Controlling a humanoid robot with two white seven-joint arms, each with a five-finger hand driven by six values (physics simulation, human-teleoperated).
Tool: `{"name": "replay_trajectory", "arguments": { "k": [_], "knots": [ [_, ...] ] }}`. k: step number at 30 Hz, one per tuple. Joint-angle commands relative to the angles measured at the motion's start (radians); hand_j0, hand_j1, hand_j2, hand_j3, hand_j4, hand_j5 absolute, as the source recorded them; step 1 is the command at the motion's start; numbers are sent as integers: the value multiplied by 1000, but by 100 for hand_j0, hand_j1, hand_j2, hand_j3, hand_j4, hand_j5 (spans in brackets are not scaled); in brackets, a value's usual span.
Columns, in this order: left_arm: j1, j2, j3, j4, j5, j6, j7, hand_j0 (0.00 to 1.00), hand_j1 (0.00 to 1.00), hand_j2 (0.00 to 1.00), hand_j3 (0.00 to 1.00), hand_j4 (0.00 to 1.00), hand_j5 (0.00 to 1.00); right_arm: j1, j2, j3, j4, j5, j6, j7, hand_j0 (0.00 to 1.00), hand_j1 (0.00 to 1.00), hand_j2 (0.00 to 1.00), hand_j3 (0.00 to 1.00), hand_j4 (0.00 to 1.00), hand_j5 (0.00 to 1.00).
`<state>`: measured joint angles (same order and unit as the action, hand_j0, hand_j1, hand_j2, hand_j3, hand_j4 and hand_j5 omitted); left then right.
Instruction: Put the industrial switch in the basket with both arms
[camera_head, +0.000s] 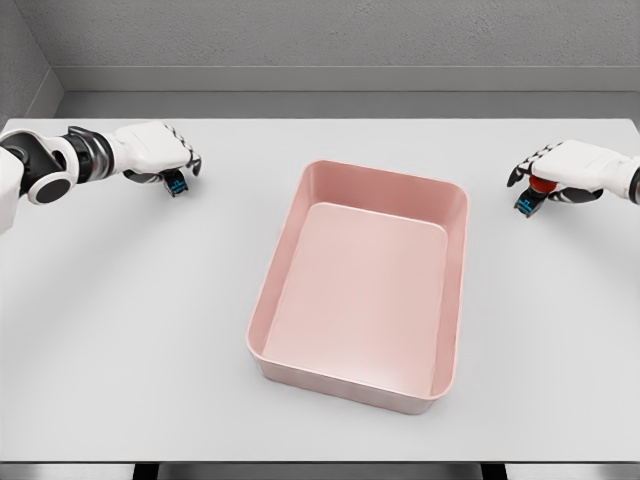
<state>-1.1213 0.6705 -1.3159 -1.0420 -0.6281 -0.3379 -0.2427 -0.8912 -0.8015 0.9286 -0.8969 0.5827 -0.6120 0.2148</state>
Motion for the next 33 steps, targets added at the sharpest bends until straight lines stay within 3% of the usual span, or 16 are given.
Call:
{"name": "replay_trajectory", "arguments": {
  "k": [1,11,18,26,27,30,33],
  "knots": [
    [0,1,1,0,1,-1,0,55,55,55,55,55,55,0,-1,-1,-2,-3,1,0,65,65,65,65,65,65],
    [-8,8,1,-15,4,-9,-6,48,48,48,48,48,48,0,-1,-1,-2,11,1,3,56,56,56,56,56,56],
    [-35,32,6,-76,11,-121,-10,38,38,38,38,38,38,0,-1,-2,-2,17,1,3,52,52,52,52,52,52],
    [-135,72,6,-98,84,-273,-12,38,38,38,38,38,38,-3,-10,-33,-4,16,1,5,52,52,52,52,52,52],
    [-152,87,6,-136,84,-273,-12,38,38,38,38,38,38,-2,-10,-39,-5,16,1,6,52,52,52,52,52,52],
    [-169,198,3,-355,114,-273,-12,38,38,38,38,38,38,-3,-12,-48,-7,16,1,6,52,52,52,52,52,52],
    [-195,207,3,-400,149,-273,-13,38,38,38,38,38,38,-3,-12,-50,-7,16,1,6,52,52,52,52,52,52]
  ]
}}
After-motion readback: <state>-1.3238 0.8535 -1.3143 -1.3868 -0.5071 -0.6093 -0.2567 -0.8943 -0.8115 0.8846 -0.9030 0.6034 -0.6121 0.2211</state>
